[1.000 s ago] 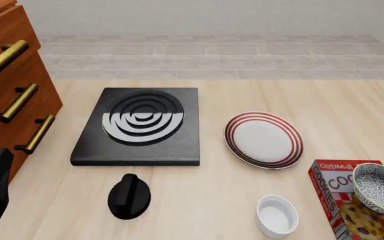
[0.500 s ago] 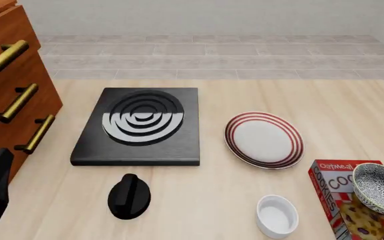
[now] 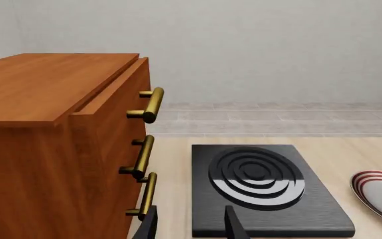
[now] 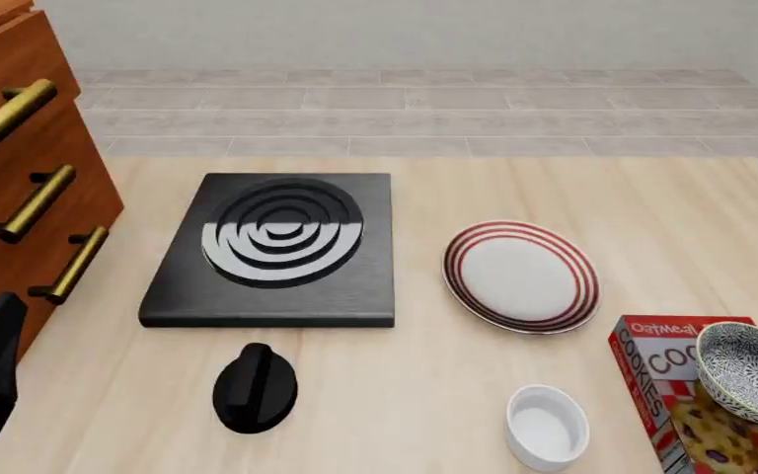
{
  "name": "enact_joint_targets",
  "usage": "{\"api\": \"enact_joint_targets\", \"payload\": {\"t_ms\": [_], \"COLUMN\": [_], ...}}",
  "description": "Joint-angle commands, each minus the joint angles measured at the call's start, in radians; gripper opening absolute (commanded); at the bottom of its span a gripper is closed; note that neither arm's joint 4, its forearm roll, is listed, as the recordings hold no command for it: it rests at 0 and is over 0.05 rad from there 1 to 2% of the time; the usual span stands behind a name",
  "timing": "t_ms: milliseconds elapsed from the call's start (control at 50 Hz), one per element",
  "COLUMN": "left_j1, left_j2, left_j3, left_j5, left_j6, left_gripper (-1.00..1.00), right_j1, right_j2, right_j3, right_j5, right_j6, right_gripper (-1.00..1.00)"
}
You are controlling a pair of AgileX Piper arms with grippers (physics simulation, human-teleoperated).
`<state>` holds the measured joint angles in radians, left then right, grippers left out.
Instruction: Pick the akita bowl on the cookies box and place it on the plate.
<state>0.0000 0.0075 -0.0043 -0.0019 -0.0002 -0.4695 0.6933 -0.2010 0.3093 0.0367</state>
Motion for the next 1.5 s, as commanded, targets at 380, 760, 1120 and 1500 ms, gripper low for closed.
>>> {"api": "enact_joint_targets", "payload": {"t_ms": [380, 760, 1120, 1500], "left_j1": [0.0, 0.0, 0.0, -0.009], "left_j2": [0.0, 0.0, 0.0, -0.007], "left_j3": [0.0, 0.0, 0.0, -0.002], "left_j5": [0.0, 0.0, 0.0, 0.01], "left_j6": [0.0, 0.0, 0.0, -0.001], "left_gripper": [1.0, 1.0, 1.0, 1.0], "right_j1": [0.004, 0.017, 0.005, 0.09], "right_j2": [0.071, 0.137, 0.072, -0.262], "right_j3": [0.063, 0.09, 0.059, -0.129], "right_j5": [-0.112, -0.188, -0.112, 0.285], "right_j6": [-0.001, 0.004, -0.017, 0.034], "right_gripper": [1.0, 1.0, -1.0, -1.0]}}
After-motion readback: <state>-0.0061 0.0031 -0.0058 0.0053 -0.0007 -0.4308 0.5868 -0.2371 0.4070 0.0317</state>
